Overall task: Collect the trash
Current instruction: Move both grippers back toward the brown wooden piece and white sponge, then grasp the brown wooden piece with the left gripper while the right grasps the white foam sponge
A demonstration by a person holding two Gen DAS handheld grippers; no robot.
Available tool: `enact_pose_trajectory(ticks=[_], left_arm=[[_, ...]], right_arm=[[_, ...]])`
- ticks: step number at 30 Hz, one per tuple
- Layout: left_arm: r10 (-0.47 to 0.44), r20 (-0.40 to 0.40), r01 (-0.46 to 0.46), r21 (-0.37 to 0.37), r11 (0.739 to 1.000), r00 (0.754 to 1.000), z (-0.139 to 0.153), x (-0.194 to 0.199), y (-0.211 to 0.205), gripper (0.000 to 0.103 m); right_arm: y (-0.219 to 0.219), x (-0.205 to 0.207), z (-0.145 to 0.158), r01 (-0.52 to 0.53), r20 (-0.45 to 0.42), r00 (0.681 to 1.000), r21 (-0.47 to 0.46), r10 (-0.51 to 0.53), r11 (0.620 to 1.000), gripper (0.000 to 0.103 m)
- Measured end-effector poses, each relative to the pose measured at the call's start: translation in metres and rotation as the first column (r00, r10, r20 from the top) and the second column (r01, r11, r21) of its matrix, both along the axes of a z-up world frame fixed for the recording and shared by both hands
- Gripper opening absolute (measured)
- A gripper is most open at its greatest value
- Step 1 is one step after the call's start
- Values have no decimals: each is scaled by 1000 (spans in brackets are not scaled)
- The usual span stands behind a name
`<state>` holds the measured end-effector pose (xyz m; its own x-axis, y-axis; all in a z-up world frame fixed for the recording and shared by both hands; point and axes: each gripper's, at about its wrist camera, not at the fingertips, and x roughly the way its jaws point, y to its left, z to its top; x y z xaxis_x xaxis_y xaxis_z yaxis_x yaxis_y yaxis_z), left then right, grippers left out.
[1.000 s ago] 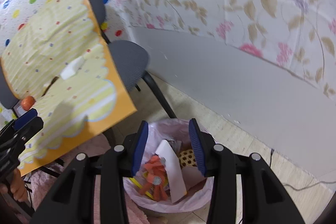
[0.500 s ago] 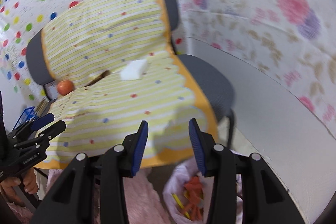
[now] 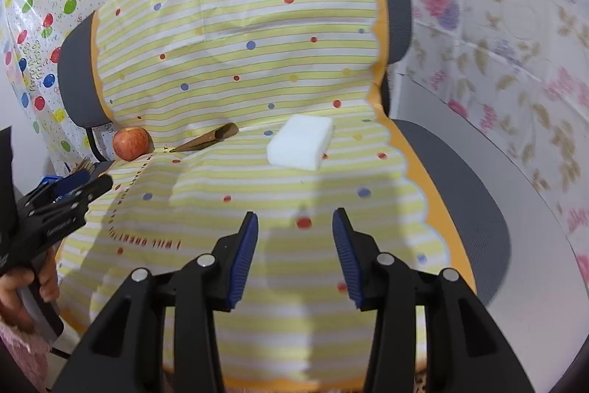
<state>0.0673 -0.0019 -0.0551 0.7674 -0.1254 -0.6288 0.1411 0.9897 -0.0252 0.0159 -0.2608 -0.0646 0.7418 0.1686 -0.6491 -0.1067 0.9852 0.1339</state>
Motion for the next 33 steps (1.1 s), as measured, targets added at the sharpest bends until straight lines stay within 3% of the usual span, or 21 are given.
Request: enact_pose_trajectory(ticks=[2, 6, 13, 18, 26, 29, 33], left_arm=[[-13, -26, 13, 5, 1000, 1000, -7, 23, 1, 67], [-26, -59, 32, 95, 995, 998, -21, 65, -6, 67], [-74, -189, 107, 169, 980, 979, -49, 116, -11, 65], [-108, -260, 175, 253, 951, 959, -66, 145, -15, 49], [-172, -259, 255, 331, 909, 951, -74, 165, -30, 48], [-181, -261, 261, 319, 911, 948, -72, 166, -31, 27], [-225, -195, 281, 340, 898, 955, -52, 147, -36, 11]], right_arm=[[2, 16, -2, -1, -10, 1000, 1, 1, 1000, 47], [2, 44, -7, -2, -30, 1000, 14, 2, 1000, 47], [5, 82, -17, 1, -65, 998, 33, 1, 999, 47], [5, 101, -22, -1, -74, 997, 38, 4, 999, 48], [3, 115, -29, 3, -97, 995, 34, 0, 999, 48], [2, 114, -30, 12, -99, 995, 43, -8, 999, 48], [-1, 114, -31, 19, -101, 995, 43, -14, 999, 52]])
